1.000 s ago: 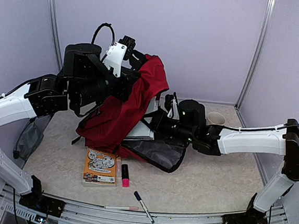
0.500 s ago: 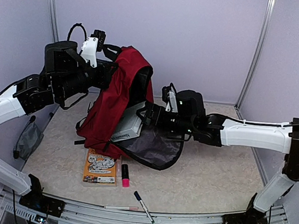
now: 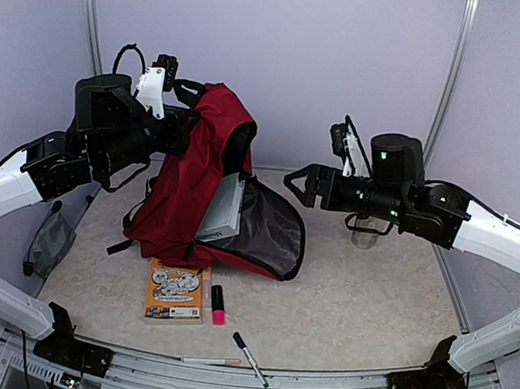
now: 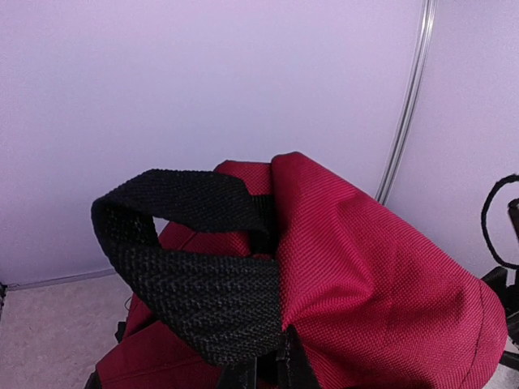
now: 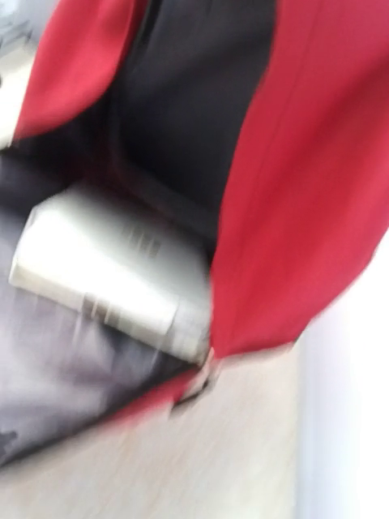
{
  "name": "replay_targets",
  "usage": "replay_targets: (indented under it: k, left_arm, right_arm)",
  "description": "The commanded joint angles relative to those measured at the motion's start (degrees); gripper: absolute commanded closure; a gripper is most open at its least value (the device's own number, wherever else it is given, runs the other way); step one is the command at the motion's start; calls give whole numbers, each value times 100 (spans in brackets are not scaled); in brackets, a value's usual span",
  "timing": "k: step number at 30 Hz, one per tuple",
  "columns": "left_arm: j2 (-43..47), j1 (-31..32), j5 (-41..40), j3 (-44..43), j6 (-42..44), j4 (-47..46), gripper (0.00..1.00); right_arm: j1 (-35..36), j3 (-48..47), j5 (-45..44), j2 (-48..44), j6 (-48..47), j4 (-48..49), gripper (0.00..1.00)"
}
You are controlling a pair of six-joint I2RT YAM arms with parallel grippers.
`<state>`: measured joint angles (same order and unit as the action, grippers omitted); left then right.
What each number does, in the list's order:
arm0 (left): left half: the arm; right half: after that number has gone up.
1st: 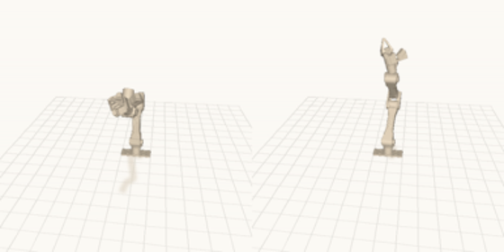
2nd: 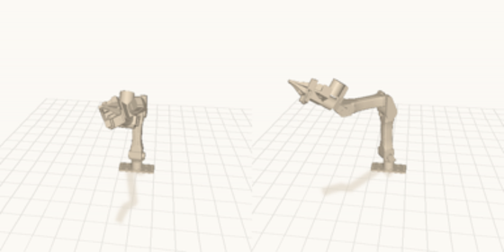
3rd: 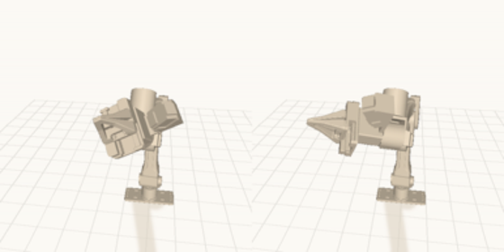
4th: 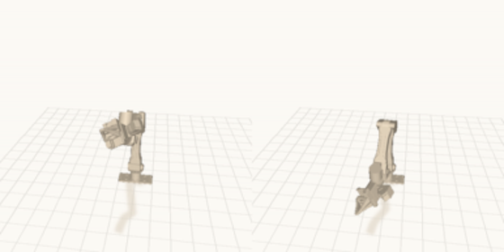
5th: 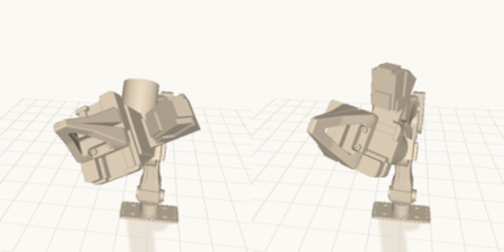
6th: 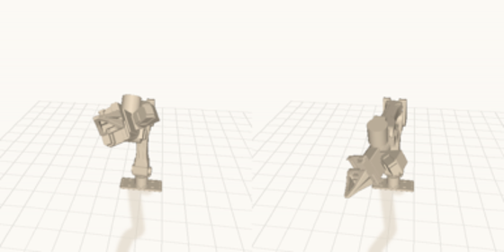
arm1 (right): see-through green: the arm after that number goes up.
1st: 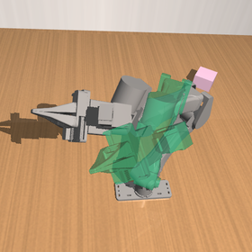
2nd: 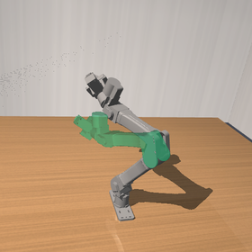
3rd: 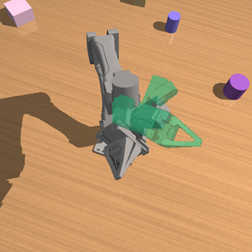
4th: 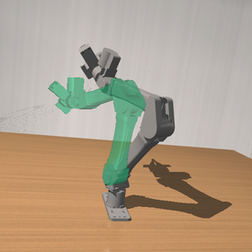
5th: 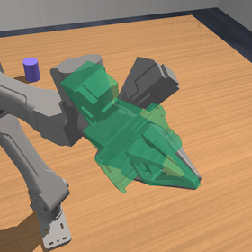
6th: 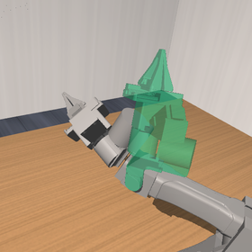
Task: Pack the student bag
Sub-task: Pick up the largest pocket of the bag from the student bag.
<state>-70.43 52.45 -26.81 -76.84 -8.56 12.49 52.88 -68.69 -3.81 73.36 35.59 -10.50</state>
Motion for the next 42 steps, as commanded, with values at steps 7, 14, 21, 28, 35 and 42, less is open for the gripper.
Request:
replay_targets:
  k: [7, 14, 21, 28, 35, 42]
  left_arm:
    - [447, -6, 82, -95, 38, -664, 100]
    - [491, -19, 63, -41, 109, -621, 100]
    - [491, -274, 409, 34, 36, -459, 100]
    - [448, -594, 845, -57, -54, -335, 100]
    - [319, -672, 1294, -36, -144, -200, 100]
    - [-289, -843, 1511, 89, -441, 67, 100]
  right_arm:
    - [-772, 908, 1273, 990, -773, 171, 0]
    - [-841, 1227, 2380, 1216, -637, 1038, 88]
    - [-850, 941, 2428, 333, -607, 785, 100]
    - [-841, 204, 2524, -586, -525, 548, 100]
    - [-843, 212, 1782, -1106, -438, -59, 100]
    - [-895, 187, 1582, -929, -501, -613, 100]
